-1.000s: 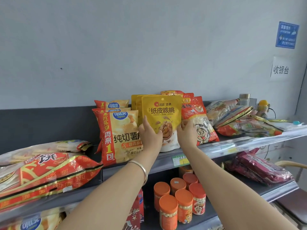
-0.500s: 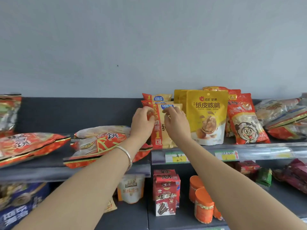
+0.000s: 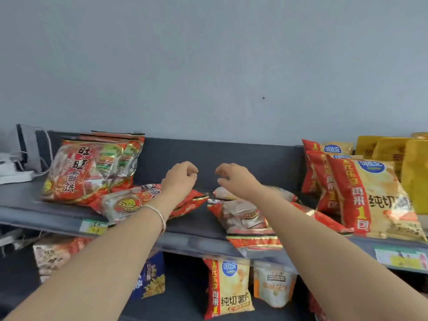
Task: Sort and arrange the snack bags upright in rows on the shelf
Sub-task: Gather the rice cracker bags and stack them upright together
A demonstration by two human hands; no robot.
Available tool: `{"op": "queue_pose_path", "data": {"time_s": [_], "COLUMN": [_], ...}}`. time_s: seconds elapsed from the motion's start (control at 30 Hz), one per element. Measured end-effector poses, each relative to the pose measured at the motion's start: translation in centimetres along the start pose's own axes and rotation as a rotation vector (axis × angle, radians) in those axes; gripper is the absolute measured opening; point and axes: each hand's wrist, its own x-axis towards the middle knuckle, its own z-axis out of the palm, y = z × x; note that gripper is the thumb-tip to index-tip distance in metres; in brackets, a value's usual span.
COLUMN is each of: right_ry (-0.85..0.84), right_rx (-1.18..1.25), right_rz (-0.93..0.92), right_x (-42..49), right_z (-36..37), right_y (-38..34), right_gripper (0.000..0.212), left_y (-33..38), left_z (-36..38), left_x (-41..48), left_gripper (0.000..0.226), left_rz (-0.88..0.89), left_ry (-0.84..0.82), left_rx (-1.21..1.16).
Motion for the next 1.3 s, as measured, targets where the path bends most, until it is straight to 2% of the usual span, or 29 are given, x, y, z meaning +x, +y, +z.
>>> {"op": "queue_pose_path", "data": {"time_s": [0.23,0.47,0.6,0.7,0.77,0.87,0.9,1.0,1.13,1.23,1.3], "right_ry": [-0.118,-0.278,-0.456,-0.52,-0.49,-0.374,-0.328,-0.194,-0.002,-0.175,-0.314], "right_rx": [0.025,-0.041,-0.082,0.008,0.031,-0.021,-0.025,0.037,0.092,0.098,0.266], "right_rz": [0.023,0.216,0.322,0.399,0.38,0.295,0.297,0.369,0.477,0.493,0.552], "right_x": [6.1,10.5,11.9,12.5,12.8,13.3,13.5,13.6,13.2,12.8,12.5], "right_z": [5.9,10.1,12.0,12.3,11.8,10.6,10.0,7.8,5.9,6.1,6.5], "right_y": [-5.5,-6.1,-5.8,-5.5,-5.3,-5.1,-4.9,-4.0,-2.1,-1.3,-1.0], "right_gripper": [0.037,0.047,0.069,0.079,0.072,0.021,0.015,0.026,0.036,0.033,0.028], "left_y": [-7.4,-13.2,-14.2,-13.9,-13.8,-13.3,-12.9,-11.4,-10.4,-11.0,-11.5], "left_z": [-2.7,-3.3,-3.1,-2.7,-2.5,-2.1,-1.9,-1.0,0.3,1.4,1.9], "left_x": [3.5,5.5,6.2,6.5,6.7,7.2,7.4,7.8,7.6,7.3,7.3], "left_gripper": [0.019,0.021,0.025,0.024,0.024,0.023,0.021,0.024,0.044,0.05,0.053], "left_rz": [-0.018,-0.128,-0.218,-0.226,-0.229,-0.24,-0.244,-0.253,-0.333,-0.405,-0.418], "left_ry": [-0.069,-0.123,-0.195,-0.249,-0.266,-0.254,-0.243,-0.188,-0.116,-0.181,-0.223], "left_rx": [0.056,0.107,0.089,0.133,0.164,0.154,0.12,0.046,0.16,0.071,0.051]}}
